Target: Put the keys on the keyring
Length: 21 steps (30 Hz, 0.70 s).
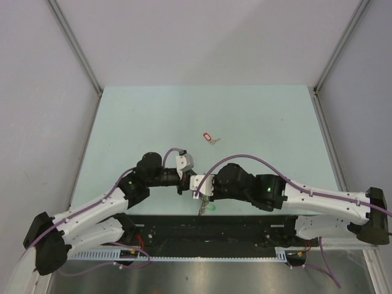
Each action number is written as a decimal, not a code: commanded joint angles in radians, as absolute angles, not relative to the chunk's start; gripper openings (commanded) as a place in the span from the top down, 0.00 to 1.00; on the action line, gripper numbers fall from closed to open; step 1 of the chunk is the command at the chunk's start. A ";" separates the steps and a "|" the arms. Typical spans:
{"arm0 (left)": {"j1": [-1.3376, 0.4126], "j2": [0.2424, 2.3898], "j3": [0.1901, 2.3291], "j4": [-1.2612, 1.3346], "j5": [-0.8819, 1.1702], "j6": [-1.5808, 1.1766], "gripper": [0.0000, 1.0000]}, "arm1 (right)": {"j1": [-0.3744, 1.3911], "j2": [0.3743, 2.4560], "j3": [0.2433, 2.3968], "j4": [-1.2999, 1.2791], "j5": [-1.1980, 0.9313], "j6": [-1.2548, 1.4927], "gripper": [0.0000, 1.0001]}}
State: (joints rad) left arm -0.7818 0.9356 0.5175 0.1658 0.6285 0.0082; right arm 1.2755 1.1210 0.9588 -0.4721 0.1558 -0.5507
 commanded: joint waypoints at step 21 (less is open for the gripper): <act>-0.818 0.695 0.184 0.943 0.200 -0.412 0.99 | 1.430 1.112 0.781 -0.011 0.414 -0.423 1.00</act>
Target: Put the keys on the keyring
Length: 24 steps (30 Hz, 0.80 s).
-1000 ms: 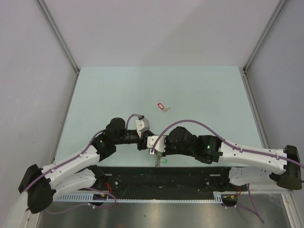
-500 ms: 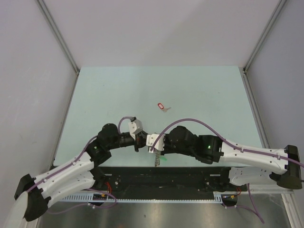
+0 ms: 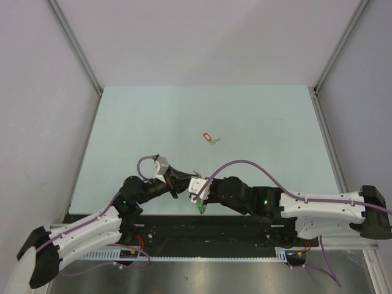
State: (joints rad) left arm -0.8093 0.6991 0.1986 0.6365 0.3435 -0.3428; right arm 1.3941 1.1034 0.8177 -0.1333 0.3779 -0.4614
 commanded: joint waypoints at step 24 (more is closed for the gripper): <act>-0.776 0.646 0.380 0.341 0.371 -0.123 0.44 | 1.335 1.098 0.977 -0.409 0.230 -0.552 1.00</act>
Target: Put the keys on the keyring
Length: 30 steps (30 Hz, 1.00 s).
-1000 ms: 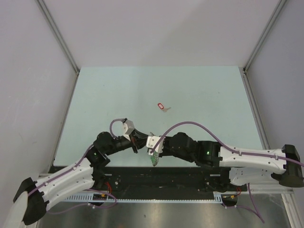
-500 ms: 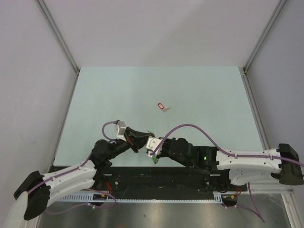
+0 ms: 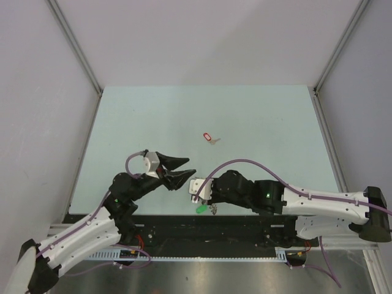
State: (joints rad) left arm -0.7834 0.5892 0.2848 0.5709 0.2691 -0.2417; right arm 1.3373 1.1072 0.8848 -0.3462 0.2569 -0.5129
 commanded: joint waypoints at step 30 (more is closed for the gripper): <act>-0.787 1.020 0.753 -0.143 0.621 -0.075 0.55 | 1.335 1.150 1.022 -0.502 0.216 -0.560 1.00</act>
State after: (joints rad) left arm -0.7830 1.0050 0.6987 -0.1093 0.5827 -0.0860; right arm 1.3373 1.1538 0.9642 -0.5274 0.2184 -0.5510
